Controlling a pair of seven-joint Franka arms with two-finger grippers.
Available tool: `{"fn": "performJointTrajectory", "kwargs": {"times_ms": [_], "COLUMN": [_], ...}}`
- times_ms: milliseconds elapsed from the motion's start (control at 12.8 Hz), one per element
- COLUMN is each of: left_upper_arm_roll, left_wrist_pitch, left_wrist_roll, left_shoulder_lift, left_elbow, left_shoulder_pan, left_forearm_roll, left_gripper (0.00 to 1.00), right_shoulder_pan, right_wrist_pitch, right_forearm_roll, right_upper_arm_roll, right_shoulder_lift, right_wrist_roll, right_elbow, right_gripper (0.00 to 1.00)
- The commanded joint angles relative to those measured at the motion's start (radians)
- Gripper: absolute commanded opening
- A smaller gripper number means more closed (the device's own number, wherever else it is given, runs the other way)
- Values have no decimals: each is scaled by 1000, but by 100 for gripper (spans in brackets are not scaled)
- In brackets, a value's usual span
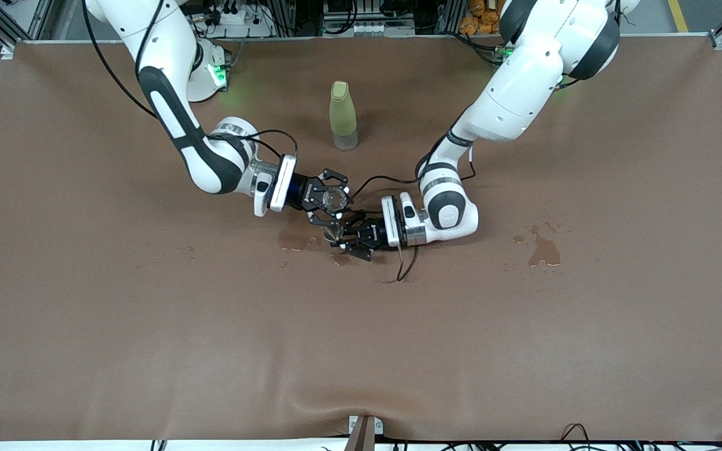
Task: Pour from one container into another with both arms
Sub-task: 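Raise the beaker above the jigger with the right gripper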
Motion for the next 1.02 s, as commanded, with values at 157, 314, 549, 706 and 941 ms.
{"fn": "performJointTrajectory", "kwargs": {"times_ms": [157,314,549,706,941], "left_upper_arm_roll": [-1,-1,-3,-3,-1], "left_wrist_pitch": [-11,-30,-33,-34,-66], "left_wrist_roll": [59,62,71,71,85], "left_shoulder_lift": [2,4,4,4,6], "left_elbow": [-11,-14,-15,-13,-22], "left_shoulder_pan": [2,5,6,8,14], "left_forearm_roll": [-37,-37,-37,-37,-37], "left_gripper": [0,0,0,0,0], "right_shoulder_pan": [-16,-7,-4,-5,-5], "right_wrist_pitch": [-32,-38,-38,-38,-38], "right_forearm_roll": [-12,-12,-4,7,69], "right_upper_arm_roll": [15,16,21,22,36], "right_shoulder_lift": [27,27,24,24,23], "right_wrist_roll": [23,97,177,213,293], "right_elbow": [17,17,15,12,8], "right_gripper": [0,0,0,0,0]}}
